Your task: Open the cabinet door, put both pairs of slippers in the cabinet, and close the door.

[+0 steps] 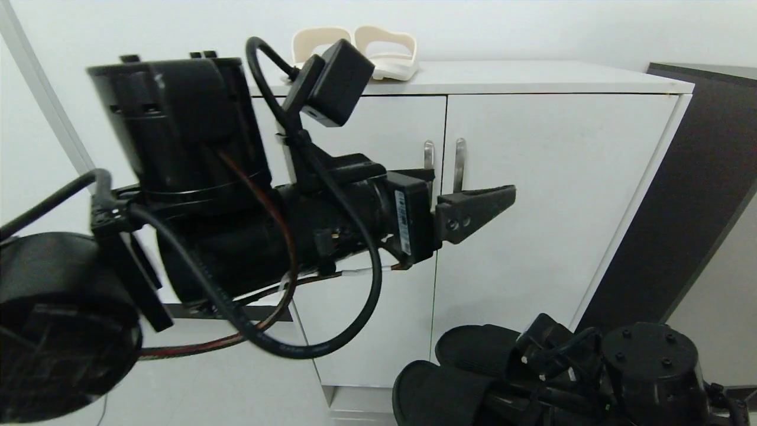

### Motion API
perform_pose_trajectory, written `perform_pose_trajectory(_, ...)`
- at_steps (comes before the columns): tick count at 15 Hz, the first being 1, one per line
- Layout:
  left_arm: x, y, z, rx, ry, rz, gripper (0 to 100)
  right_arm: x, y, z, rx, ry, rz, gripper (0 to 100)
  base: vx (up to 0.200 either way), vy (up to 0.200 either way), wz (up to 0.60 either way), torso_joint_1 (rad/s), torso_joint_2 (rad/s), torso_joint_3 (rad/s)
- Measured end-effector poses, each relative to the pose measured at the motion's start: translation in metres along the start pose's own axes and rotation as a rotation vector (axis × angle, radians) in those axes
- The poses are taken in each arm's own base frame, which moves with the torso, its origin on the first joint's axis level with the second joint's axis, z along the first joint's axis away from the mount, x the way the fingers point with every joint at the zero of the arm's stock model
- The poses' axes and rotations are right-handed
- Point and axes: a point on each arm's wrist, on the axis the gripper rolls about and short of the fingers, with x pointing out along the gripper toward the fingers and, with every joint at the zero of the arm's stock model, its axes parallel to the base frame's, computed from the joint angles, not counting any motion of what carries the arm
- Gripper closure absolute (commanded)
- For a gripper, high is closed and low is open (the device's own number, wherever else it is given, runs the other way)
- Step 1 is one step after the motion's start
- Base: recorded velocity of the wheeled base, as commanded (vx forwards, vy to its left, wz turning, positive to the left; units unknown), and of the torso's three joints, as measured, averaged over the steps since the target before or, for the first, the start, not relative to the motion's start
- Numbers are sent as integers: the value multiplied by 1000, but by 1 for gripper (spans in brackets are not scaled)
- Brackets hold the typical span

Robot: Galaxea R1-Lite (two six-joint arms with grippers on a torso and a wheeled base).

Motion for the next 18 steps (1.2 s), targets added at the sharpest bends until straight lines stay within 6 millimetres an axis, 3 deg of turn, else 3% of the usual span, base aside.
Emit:
perform_pose_trajectory(3,20,7,0,-45,25,-46,0,2,0,-1,0,7,-1,100,0,0,0,0,0,0)
perform_pose_trajectory(7,29,22,4,-154,65,-154,0,4,1,-2,-2,3,2,100,0,0,0,0,0,0)
perform_pose_trajectory(12,51,33,-10,-165,74,-36,0,10,1,-6,-1,6,-4,100,0,0,0,0,0,0)
perform_pose_trajectory(18,71,34,-6,-112,75,118,0,13,0,-9,-1,14,-3,100,0,0,0,0,0,0)
